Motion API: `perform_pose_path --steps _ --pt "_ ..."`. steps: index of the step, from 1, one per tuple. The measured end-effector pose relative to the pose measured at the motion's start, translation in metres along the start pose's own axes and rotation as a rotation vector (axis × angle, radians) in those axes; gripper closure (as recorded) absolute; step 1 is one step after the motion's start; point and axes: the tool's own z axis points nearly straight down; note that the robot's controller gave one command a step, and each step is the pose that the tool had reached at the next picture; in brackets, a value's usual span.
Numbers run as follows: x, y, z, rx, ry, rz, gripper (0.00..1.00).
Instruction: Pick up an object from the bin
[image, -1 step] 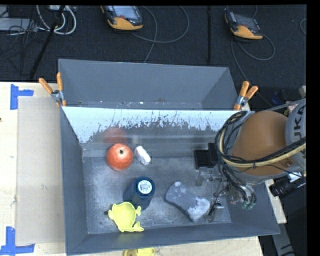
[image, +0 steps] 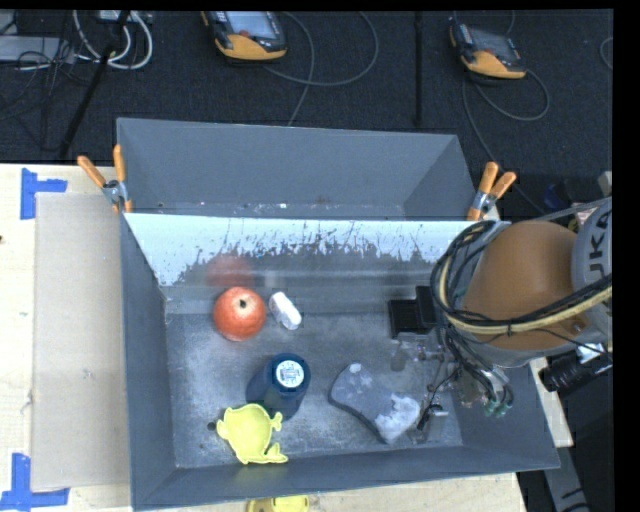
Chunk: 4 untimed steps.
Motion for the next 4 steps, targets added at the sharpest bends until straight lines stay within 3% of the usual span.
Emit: perform_pose_path --steps 1,2,3,4 --pt "-0.001 0.003 0.001 0.001 -0.005 -0.174 0.00" --pt "-0.013 0.011 0.040 0.002 -0.008 -0.361 0.00" --pt "-0.009 0.017 0.075 0.000 -0.004 -0.183 0.00" --pt "-0.018 0.022 0.085 0.002 -0.006 -0.277 0.00"
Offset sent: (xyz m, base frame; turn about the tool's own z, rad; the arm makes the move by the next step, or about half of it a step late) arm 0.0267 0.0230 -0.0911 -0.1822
